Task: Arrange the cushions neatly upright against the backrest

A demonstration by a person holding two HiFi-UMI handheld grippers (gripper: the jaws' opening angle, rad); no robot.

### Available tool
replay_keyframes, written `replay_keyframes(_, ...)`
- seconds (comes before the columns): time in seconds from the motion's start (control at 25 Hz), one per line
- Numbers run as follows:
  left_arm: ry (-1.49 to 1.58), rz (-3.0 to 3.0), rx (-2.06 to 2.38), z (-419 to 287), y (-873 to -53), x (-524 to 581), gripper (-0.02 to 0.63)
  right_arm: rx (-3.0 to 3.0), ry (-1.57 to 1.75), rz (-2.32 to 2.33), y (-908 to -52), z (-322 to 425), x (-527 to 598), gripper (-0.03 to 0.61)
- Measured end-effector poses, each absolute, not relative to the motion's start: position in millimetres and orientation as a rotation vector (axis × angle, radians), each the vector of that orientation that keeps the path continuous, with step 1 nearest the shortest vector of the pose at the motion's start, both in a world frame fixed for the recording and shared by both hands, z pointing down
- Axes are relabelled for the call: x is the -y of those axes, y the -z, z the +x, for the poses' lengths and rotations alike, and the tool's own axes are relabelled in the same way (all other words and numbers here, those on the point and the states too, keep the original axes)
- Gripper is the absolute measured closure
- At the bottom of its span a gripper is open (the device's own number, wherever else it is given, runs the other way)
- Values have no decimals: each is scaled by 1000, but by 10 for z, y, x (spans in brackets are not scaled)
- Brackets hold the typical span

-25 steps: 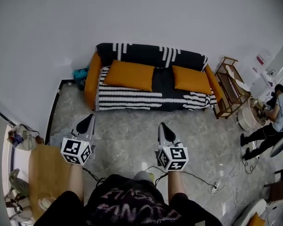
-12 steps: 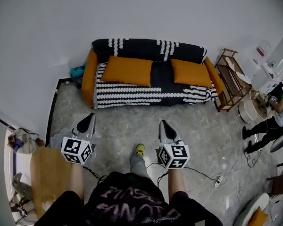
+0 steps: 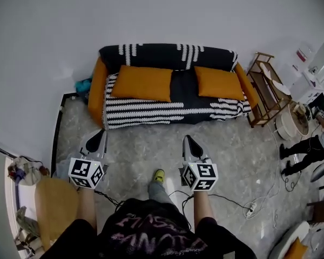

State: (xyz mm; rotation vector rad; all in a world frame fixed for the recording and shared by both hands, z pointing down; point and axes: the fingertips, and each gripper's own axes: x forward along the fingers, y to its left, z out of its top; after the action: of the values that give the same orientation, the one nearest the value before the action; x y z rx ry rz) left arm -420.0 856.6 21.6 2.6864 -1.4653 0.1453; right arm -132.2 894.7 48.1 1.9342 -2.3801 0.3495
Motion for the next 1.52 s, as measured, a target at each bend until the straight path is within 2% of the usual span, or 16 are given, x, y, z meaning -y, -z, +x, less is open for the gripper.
replay_keyframes(0.6, -253, 2645, 1475, -3775, -491, -7359, 612, 2386, -409, 1893, -844, -908, -7667, 568)
replay_keyframes(1.04, -315, 2589, 1512, -3242, -496, -6544, 612, 2420, -413, 1818, -811, -390, -6633, 568)
replay_keyframes(1.52, -331, 2583, 1558, -3155, -407, -6042, 612, 2456, -419, 1790, -823, -305, -6080, 568)
